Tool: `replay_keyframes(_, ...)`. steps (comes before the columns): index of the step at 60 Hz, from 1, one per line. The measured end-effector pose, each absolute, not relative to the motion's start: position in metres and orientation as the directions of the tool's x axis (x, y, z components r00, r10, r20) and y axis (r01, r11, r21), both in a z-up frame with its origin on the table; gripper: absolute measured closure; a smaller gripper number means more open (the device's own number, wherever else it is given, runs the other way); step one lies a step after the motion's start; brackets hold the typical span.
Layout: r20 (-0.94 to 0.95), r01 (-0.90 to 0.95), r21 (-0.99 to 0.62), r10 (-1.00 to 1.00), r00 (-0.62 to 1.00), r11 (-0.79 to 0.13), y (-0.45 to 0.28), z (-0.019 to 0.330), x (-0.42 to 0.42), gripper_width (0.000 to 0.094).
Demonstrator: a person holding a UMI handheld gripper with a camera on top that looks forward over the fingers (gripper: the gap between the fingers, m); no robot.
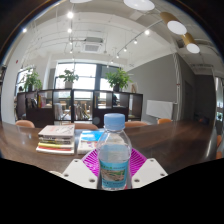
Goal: Pour water
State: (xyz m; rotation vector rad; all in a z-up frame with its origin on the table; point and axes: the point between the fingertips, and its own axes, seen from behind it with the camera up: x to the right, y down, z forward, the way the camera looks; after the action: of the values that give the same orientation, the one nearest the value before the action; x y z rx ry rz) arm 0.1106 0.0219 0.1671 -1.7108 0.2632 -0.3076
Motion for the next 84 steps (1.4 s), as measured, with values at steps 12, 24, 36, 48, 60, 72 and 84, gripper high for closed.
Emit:
replay_keyframes(12,0.069,-0.016,-0.972,-0.354,0.933,-0.233,0.035,0.11,0.143,0.06)
replay_keyframes(24,0.023,-0.053,-0.981,-0.377,0.926,-0.188,0.028,0.079,0.145,0.0582)
replay_keyframes(36,0.024,-0.051,-0.98,-0.37,0.929,-0.192,0.03,0.08,0.146,0.0493)
replay_keyframes(48,0.037,-0.059,-0.961,-0.337,0.941,-0.27,0.016,0.064,0.134,0.0181)
replay_keyframes(60,0.055,-0.059,-0.934,-0.305,0.951,-0.352,-0.041,0.051,0.097,0.015)
replay_keyframes(72,0.052,-0.046,-0.921,-0.237,0.97,-0.387,-0.11,0.053,0.028,0.0137)
replay_keyframes(84,0.05,-0.02,-0.932,-0.182,0.982,-0.361,-0.158,0.088,-0.035,0.0134)
